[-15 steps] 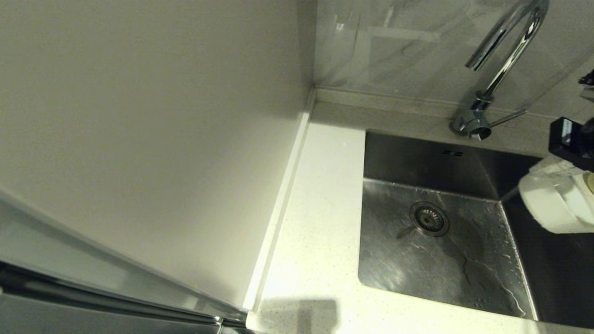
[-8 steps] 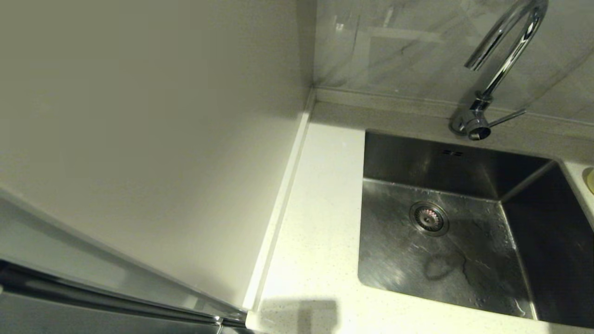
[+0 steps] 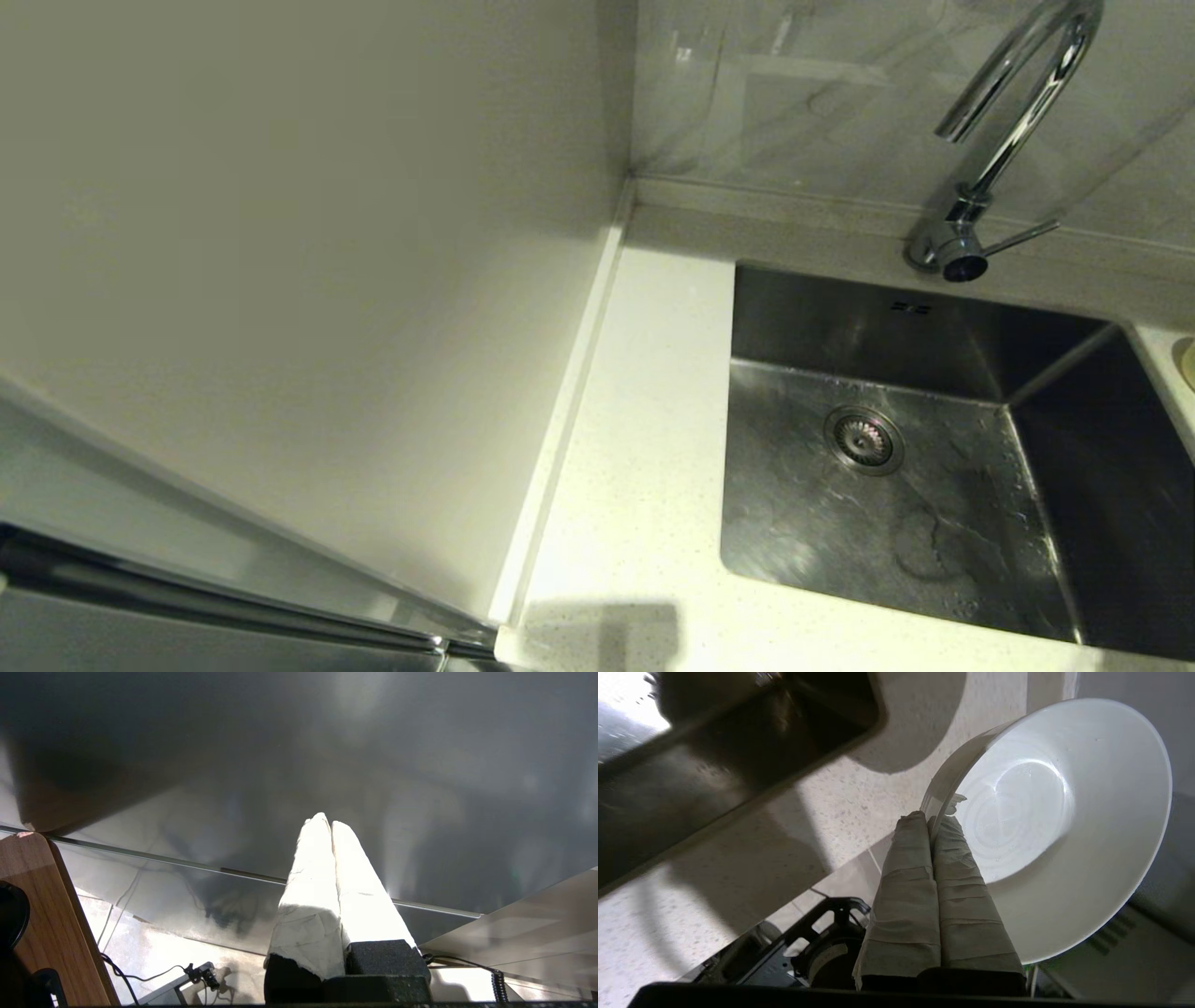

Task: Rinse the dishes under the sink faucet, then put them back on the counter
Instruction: Put a bowl back to the table from the sink

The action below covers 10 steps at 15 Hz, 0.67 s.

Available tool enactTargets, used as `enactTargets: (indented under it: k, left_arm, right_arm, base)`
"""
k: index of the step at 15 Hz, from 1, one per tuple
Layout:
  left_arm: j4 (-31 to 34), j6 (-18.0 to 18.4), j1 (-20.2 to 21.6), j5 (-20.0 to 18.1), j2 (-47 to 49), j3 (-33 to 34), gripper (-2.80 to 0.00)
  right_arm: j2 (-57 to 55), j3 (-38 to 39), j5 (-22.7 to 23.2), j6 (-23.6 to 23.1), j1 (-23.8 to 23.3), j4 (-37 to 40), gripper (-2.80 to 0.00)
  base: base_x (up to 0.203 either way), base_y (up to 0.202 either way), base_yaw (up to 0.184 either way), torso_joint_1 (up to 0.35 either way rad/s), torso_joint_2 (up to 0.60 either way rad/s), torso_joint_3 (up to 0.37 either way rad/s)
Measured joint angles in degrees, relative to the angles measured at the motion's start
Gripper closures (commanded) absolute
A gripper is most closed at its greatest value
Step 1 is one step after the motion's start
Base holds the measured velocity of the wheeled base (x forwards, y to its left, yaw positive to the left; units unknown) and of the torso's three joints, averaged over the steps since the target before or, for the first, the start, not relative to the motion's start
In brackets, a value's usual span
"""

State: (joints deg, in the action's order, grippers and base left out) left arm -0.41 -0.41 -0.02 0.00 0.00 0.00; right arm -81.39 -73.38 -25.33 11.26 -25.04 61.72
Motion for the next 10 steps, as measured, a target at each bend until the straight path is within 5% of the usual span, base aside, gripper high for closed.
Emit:
enactTargets:
  k: [10]
  left_arm:
    - [0.0,0.0,0.0,0.0,0.0,0.0,0.0]
  right_arm:
    - [-16.6,2.3,0.1,0.1,-9.4,-14.0,0.0]
  base:
    - [0.0,0.0,0.0,0.0,0.0,0.0]
